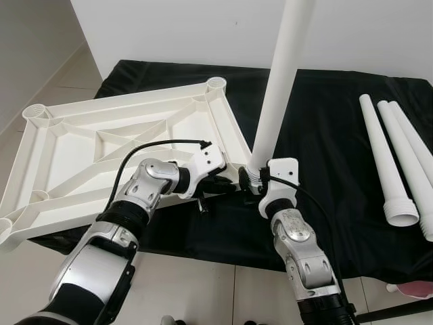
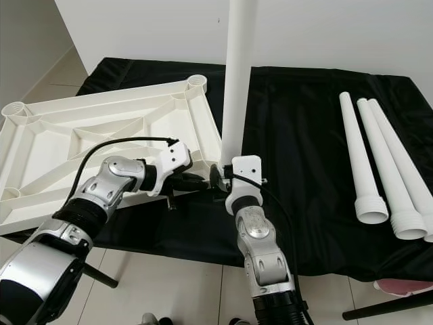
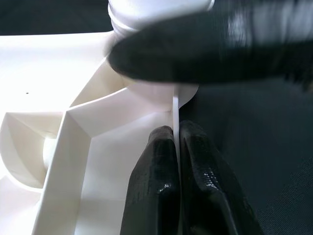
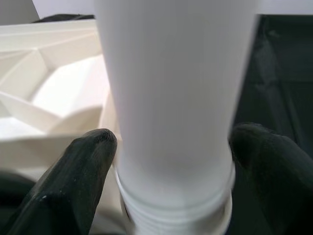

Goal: Building children table

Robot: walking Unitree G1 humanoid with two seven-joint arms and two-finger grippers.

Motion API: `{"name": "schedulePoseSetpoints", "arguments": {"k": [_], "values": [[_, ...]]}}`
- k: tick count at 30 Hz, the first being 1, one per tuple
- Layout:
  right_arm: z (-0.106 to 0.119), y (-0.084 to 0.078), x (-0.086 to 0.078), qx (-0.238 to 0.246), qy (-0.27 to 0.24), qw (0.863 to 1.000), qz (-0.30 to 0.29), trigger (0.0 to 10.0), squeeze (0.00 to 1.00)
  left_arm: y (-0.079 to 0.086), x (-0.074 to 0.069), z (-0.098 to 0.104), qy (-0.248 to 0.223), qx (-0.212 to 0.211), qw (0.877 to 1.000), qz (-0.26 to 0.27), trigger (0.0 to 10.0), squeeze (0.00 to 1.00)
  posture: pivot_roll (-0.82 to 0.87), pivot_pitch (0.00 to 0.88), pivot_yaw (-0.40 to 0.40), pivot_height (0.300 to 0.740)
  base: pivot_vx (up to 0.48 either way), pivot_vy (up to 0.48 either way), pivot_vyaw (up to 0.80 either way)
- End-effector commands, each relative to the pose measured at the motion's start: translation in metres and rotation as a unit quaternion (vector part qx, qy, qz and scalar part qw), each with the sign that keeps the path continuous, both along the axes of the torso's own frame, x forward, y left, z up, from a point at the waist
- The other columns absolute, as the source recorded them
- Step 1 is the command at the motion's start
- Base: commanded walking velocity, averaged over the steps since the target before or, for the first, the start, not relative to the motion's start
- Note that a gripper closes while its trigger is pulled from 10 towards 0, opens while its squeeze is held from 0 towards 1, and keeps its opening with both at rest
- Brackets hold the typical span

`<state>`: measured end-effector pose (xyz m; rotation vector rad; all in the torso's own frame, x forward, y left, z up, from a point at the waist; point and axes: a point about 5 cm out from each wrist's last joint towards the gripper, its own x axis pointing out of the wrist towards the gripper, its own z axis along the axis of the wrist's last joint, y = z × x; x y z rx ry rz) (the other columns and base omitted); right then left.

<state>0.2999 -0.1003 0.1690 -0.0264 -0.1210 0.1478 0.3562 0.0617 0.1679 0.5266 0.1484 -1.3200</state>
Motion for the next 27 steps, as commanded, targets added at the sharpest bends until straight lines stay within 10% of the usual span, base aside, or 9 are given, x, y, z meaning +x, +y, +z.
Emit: {"name": "schedulePoseSetpoints", "arguments": {"k": [1, 6, 7, 8, 9, 15, 16, 27], "values": [[0.001, 0.001, -0.003, 0.005, -0.006, 1.000, 0.008, 10.0, 0.00, -0.007, 0.000, -0.002, -0.033, -0.013, 0.999, 0.028, 10.0, 0.00, -0.05, 0.151, 0.050, 0.740, 0.000, 0.000, 0.00], [0.003, 0.000, -0.003, 0.006, -0.010, 1.000, 0.009, 10.0, 0.00, -0.013, -0.005, -0.011, -0.025, -0.003, 1.000, 0.015, 10.0, 0.00, -0.05, 0.155, 0.050, 0.740, 0.000, 0.000, 0.00], [0.004, 0.000, -0.003, 0.007, -0.011, 1.000, 0.009, 10.0, 0.00, -0.014, -0.005, -0.012, -0.025, -0.004, 1.000, 0.016, 10.0, 0.80, -0.05, 0.157, 0.051, 0.740, 0.000, 0.000, 0.00], [0.004, 0.000, -0.003, 0.007, -0.011, 1.000, 0.009, 10.0, 0.00, -0.014, -0.005, -0.012, -0.025, -0.004, 1.000, 0.016, 10.0, 0.80, -0.05, 0.157, 0.051, 0.740, 0.000, 0.000, 0.00], [0.005, 0.000, -0.003, 0.008, -0.013, 1.000, 0.010, 10.0, 0.00, -0.015, -0.005, -0.013, -0.022, -0.004, 1.000, 0.014, 10.0, 1.00, -0.05, 0.158, 0.050, 0.740, 0.000, 0.000, 0.00], [0.006, -0.001, -0.003, 0.007, -0.016, 1.000, 0.009, 10.0, 0.00, -0.014, -0.004, -0.012, -0.017, -0.006, 1.000, 0.018, 10.0, 1.00, -0.05, 0.159, 0.050, 0.740, 0.000, 0.000, 0.00], [0.007, -0.002, -0.003, 0.007, -0.017, 1.000, 0.008, 10.0, 0.00, -0.013, -0.004, -0.011, -0.015, -0.008, 1.000, 0.020, 10.0, 0.00, -0.05, 0.159, 0.050, 0.740, 0.000, 0.000, 0.00], [0.021, -0.010, 0.000, -0.005, -0.044, 0.999, 0.025, 10.0, 0.00, -0.010, -0.004, -0.003, -0.024, -0.032, 0.999, 0.022, 10.0, 0.00, -0.05, 0.158, 0.052, 0.740, 0.000, 0.000, 0.00]]}}
